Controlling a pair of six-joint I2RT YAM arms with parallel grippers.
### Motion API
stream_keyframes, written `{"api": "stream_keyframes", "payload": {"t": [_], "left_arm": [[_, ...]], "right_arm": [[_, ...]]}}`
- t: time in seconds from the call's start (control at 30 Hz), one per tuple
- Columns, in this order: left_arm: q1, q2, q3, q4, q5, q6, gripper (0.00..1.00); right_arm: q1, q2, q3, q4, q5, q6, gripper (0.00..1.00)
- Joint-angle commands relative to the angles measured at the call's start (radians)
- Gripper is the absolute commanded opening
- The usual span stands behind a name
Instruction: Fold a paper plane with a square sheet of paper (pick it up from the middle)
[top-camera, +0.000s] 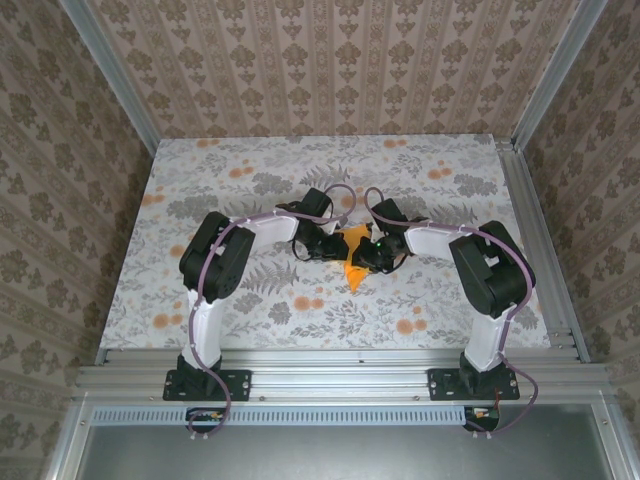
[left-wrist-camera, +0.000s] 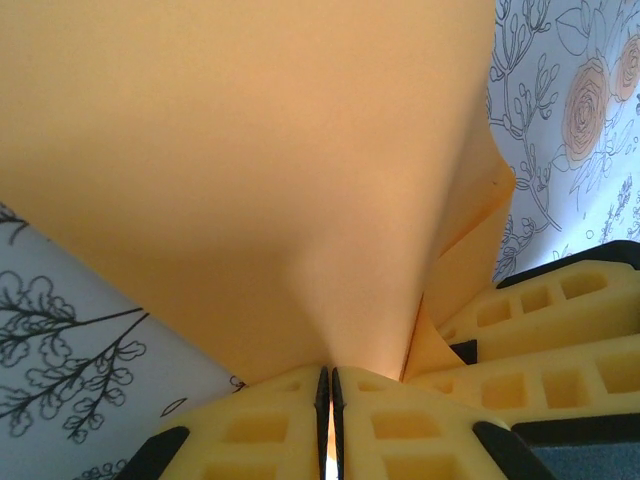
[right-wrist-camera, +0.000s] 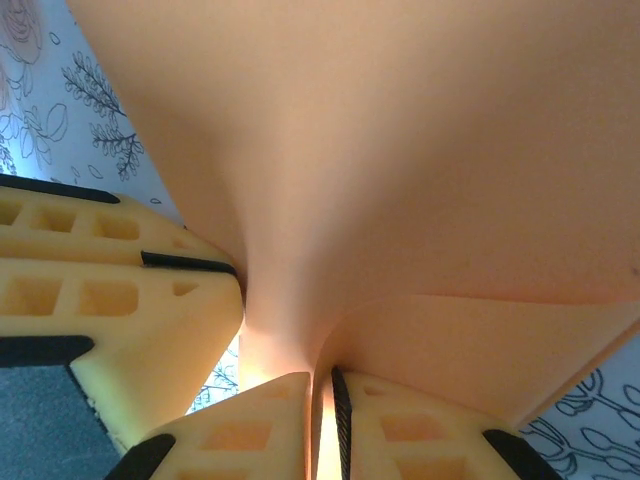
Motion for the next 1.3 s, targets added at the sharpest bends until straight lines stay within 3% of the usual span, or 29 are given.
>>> {"api": "stream_keyframes", "payload": {"t": [0.0,0.6,0.87,1.27], "left_arm": [[-0.011,0.032,-0.016,-0.011,0.012,0.023,0.14],[0.009,-0.034,-0.029,0.016,0.022,-0.001,0.15],[0.02,-0.114,-0.044,0.009,0.019,-0.015,0.16],[0.014,-0.275,-0.222,0.062,-0.027,-0.091,0.17]], "right_arm": [[0.013,0.033,0.013,-0.028,0.035,-0.007,0.2],[0.019,0.025,-0.008,-0.038,0.054,-0.026,0.41],[0.019,0.023,-0.017,-0.03,0.052,-0.023,0.44],[0.018,0.021,-0.029,-0.016,0.048,-0.02,0.51]]}}
